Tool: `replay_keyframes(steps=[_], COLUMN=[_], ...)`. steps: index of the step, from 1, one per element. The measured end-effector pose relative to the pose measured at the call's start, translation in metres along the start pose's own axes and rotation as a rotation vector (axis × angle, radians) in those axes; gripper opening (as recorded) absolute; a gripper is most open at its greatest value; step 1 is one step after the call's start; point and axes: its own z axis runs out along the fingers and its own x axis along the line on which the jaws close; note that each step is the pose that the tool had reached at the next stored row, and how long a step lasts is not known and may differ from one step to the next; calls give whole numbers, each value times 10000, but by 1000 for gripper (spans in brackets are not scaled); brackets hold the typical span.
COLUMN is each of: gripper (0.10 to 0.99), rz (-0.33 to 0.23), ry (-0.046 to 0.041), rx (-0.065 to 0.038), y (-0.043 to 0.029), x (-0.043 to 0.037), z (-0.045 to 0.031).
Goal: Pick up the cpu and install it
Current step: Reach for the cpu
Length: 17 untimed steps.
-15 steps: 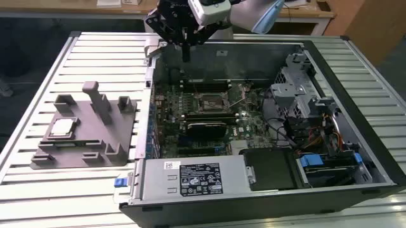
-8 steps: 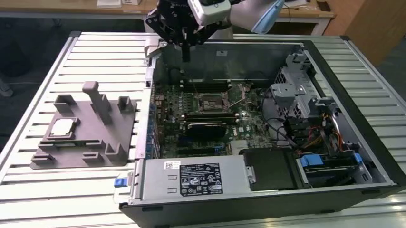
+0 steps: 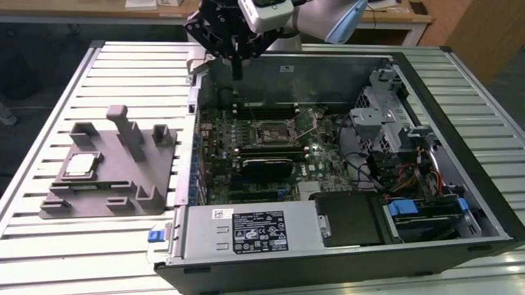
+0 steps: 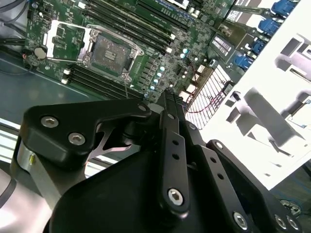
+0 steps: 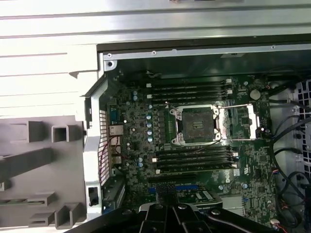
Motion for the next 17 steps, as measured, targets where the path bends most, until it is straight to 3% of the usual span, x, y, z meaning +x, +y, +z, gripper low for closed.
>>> replay_keyframes(steps=[8,17], gripper=[106,106], rz=[3,7], ry=[0,-7], rx=[0,0], y=[-6,-17], x=[79,227], z=[-2,-7])
